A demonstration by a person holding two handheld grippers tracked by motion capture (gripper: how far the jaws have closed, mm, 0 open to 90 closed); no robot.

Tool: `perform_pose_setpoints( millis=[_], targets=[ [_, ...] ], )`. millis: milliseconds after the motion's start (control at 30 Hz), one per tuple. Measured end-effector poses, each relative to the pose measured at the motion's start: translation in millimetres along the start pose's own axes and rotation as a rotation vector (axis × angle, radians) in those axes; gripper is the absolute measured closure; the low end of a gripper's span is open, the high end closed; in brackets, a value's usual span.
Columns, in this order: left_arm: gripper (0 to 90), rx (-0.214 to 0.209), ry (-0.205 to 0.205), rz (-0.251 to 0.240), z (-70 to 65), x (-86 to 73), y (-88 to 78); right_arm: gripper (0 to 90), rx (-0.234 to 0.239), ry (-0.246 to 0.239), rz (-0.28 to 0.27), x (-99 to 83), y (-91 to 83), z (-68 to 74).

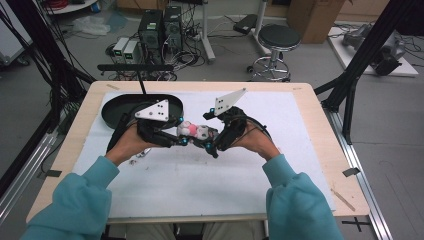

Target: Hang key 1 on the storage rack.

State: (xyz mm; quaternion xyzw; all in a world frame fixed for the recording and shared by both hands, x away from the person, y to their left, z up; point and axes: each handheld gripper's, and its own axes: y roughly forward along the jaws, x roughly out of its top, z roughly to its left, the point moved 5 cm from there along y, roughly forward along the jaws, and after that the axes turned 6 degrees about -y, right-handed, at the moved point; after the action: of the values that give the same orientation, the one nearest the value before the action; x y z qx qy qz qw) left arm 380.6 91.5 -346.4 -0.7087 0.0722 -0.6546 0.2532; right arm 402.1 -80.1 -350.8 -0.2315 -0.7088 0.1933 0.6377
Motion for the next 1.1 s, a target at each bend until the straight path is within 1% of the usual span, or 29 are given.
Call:
perform_pose_setpoints(
  millis=[33, 67, 100, 133, 233, 267, 300, 333, 367, 400, 467, 500, 533, 567, 600, 633, 667, 700, 733, 767, 800, 833, 900, 967, 1000, 1033, 1067, 1100],
  targets=[
    [52.1, 0.006, -0.006, 0.001, 0.9, -0.3, -0.9, 0.6, -0.018, 0.001, 0.004, -0.4, -2.3, -0.8],
    [52.1, 0.01, -0.009, 0.003, 1.4, -0.5, -1.5, 0.6, -0.018, 0.001, 0.004, -0.4, -2.3, -0.8],
    [52.1, 0.013, -0.019, -0.003, 2.0, -0.3, -2.6, 0.6, -0.023, 0.004, -0.008, 0.1, -5.0, -0.8],
    [52.1, 0.015, -0.017, -0.004, 2.8, -0.1, -3.5, 0.6, -0.023, 0.004, -0.008, 0.1, -5.0, -0.8],
    [52.0, 0.03, -0.024, -0.021, 4.7, 1.2, -7.2, 0.6, -0.053, 0.015, -0.021, -0.9, -12.1, -2.0],
    [52.0, 0.035, -0.029, -0.024, 5.8, 1.4, -8.4, 0.6, -0.053, 0.015, -0.021, -0.9, -12.1, -2.0],
    [51.9, 0.042, -0.037, -0.028, 6.8, 1.5, -9.3, 0.6, -0.08, 0.021, -0.033, -2.4, -16.3, -2.1],
    [51.9, 0.048, -0.037, -0.025, 8.3, 1.3, -10.7, 0.6, -0.091, 0.032, -0.044, -3.5, -18.6, -1.2],
    [51.9, 0.056, -0.04, -0.028, 9.4, 1.2, -11.6, 0.6, -0.091, 0.032, -0.044, -3.5, -18.6, -1.2],
    [51.9, 0.07, -0.045, -0.028, 10.9, 1.2, -13.4, 0.6, -0.123, 0.041, -0.064, -8.3, -24.1, -0.2],
    [51.9, 0.089, -0.048, -0.03, 14.2, 1.9, -18.0, 0.6, -0.13, 0.048, -0.069, -10.3, -26.3, 0.5],
    [51.9, 0.099, -0.05, -0.033, 15.6, 2.6, -21.0, 0.6, -0.17, 0.061, -0.081, -17.5, -34.5, 1.9],
    [51.9, 0.109, -0.055, -0.039, 16.8, 3.3, -23.2, 0.6, -0.189, 0.067, -0.085, -20.0, -38.0, 2.5],
    [51.9, 0.126, -0.063, -0.037, 18.8, 4.0, -26.8, 0.6, -0.206, 0.077, -0.098, -23.4, -42.8, 3.5],
    [51.9, 0.145, -0.075, -0.035, 21.1, 4.7, -30.4, 0.6, -0.206, 0.077, -0.098, -23.4, -42.8, 3.5],
    [51.9, 0.165, -0.09, -0.041, 24.4, 5.1, -34.7, 0.6, -0.247, 0.113, -0.121, -31.6, -53.1, 7.6],
    [51.9, 0.175, -0.095, -0.046, 27.2, 5.1, -38.0, 0.6, -0.269, 0.118, -0.123, -35.6, -57.4, 9.6],
    [52.0, 0.184, -0.099, -0.049, 29.5, 5.0, -40.6, 0.6, -0.281, 0.127, -0.118, -38.8, -60.6, 12.6],
    [52.0, 0.203, -0.118, -0.057, 32.9, 4.9, -44.2, 0.6, -0.281, 0.127, -0.118, -38.8, -60.6, 12.6],
    [51.9, 0.214, -0.126, -0.058, 34.8, 4.7, -46.4, 0.6, -0.314, 0.123, -0.123, -43.8, -65.6, 15.4],
    [52.0, 0.233, -0.133, -0.063, 38.1, 4.1, -50.4, 0.6, -0.332, 0.123, -0.128, -46.9, -68.9, 17.4],
    [51.9, 0.25, -0.141, -0.066, 40.7, 3.5, -53.7, 0.6, -0.361, 0.134, -0.148, -52.5, -74.6, 20.6],
    [51.9, 0.28, -0.153, -0.073, 45.0, 2.0, -59.9, 0.6, -0.402, 0.157, -0.17, -63.1, -83.6, 25.8],
    [51.9, 0.312, -0.163, -0.074, 49.1, 0.3, -66.5, 0.6, -0.436, 0.191, -0.181, -74.4, -91.6, 30.1],
    [51.9, 0.325, -0.171, -0.077, 51.2, -0.3, -69.5, 0.6, -0.47, 0.219, -0.213, -84.3, -98.7, 33.5],
    [51.9, 0.339, -0.179, -0.08, 53.0, -0.9, -72.3, 0.6, -0.47, 0.219, -0.213, -84.3, -98.7, 33.5],
    [51.9, 0.351, -0.183, -0.079, 55.1, -1.3, -75.4, 0.6, -0.482, 0.225, -0.224, -89.0, -101.7, 34.8],
    [51.9, 0.363, -0.188, -0.08, 56.9, -1.4, -78.3, 0.6, -0.504, 0.232, -0.233, -93.5, -104.5, 36.1]
  ],
)
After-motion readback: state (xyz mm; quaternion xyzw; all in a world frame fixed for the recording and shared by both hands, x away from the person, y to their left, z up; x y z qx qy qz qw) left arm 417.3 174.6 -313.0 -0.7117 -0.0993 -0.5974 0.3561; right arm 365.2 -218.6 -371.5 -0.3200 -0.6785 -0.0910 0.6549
